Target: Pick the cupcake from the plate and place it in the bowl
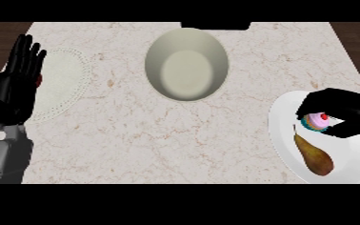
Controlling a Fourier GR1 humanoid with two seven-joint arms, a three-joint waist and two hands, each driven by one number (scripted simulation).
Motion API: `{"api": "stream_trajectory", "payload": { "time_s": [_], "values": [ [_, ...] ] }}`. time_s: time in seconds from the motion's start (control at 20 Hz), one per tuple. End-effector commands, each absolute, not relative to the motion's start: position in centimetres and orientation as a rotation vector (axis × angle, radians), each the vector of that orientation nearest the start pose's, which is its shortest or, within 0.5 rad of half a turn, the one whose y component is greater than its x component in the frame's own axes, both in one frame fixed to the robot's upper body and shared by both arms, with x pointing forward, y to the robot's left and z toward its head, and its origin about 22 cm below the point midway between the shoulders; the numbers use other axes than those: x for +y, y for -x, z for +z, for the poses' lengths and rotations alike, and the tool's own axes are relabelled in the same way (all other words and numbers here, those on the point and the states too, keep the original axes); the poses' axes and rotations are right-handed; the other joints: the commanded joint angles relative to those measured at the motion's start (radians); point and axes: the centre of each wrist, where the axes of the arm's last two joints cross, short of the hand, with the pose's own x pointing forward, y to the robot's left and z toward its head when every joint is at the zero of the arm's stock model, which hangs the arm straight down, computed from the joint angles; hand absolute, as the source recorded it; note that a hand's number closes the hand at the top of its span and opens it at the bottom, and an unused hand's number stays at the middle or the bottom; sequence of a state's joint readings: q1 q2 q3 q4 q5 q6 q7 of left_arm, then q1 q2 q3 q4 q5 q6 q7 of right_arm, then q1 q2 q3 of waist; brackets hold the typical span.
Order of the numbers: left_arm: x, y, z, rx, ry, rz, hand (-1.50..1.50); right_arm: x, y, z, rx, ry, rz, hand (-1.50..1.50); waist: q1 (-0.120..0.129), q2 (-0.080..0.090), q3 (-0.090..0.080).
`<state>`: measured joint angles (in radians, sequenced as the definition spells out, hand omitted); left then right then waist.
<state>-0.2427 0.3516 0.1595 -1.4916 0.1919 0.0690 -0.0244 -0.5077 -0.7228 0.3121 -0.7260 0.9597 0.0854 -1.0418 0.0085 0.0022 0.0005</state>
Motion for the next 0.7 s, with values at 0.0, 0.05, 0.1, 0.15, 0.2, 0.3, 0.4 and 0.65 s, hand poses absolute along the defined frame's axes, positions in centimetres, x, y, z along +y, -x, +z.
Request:
{"api": "stream_trajectory", "payload": {
  "time_s": [0.0,0.05,0.1,0.15,0.2,0.3,0.4,0.65],
  "values": [
    [32.6,-29.2,8.3,-1.793,-0.243,0.024,0.0,-41.3,-33.7,2.6,-1.477,0.174,1.984,1.5,0.005,0.001,0.0],
    [33.6,-29.0,8.8,-1.804,-0.224,0.019,0.0,-43.2,-33.1,4.0,-1.499,0.199,1.997,1.5,0.001,0.0,0.0],
    [33.9,-30.1,8.0,-1.783,-0.238,0.034,0.0,-41.2,-33.8,3.4,-1.505,0.198,2.015,1.5,-0.004,0.001,0.0],
    [31.1,-29.1,7.7,-1.801,-0.233,0.028,0.0,-42.5,-32.8,3.1,-1.505,0.197,2.021,1.5,-0.002,-0.001,0.0],
    [31.8,-29.2,8.4,-1.779,-0.226,0.023,0.0,-42.9,-32.9,3.8,-1.523,0.202,2.026,1.5,-0.002,-0.001,0.0],
    [31.2,-30.9,10.9,-1.802,-0.214,0.024,0.0,-41.5,-35.4,3.2,-1.485,0.279,1.937,1.5,0.014,0.006,0.001],
    [31.5,-30.3,9.8,-1.823,-0.174,-0.024,0.0,-43.4,-37.4,8.1,-1.371,0.446,1.829,1.5,0.068,0.023,0.004],
    [28.7,-31.4,10.1,-1.856,-0.128,-0.043,0.0,-45.6,-38.5,13.5,-1.267,0.68,1.658,1.5,0.115,0.053,0.007]
  ]
}}
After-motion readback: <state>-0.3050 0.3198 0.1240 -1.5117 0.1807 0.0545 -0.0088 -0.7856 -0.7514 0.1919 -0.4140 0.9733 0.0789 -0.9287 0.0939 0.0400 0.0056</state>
